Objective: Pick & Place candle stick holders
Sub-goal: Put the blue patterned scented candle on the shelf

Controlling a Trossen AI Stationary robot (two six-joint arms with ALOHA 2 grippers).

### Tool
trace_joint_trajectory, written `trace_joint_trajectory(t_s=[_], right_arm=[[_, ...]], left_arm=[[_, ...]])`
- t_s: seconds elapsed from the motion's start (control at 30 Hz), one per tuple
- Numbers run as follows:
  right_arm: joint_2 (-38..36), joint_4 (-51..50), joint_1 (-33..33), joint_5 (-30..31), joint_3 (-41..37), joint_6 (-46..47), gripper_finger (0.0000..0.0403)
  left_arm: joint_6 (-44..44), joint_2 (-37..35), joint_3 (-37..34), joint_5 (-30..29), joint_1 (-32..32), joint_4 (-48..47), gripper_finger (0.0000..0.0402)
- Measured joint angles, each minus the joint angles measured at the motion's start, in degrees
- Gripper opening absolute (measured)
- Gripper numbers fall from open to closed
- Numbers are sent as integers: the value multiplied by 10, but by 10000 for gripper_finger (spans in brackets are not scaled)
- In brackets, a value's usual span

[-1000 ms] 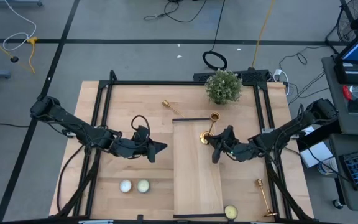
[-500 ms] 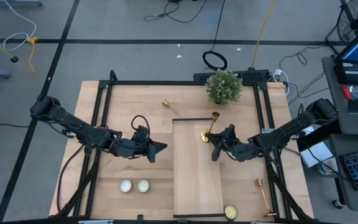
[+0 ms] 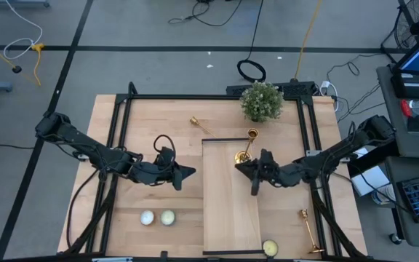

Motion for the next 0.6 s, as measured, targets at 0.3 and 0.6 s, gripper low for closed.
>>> trace_joint_trajectory(t_s=[0.3, 0.6], right_arm=[[-10, 114, 29, -125, 0, 36, 0], [-60, 196, 63, -123, 0, 9, 3]], left_arm=[[40, -2, 0, 1, 3, 85, 31], [91, -33, 0, 26, 61, 163, 31]])
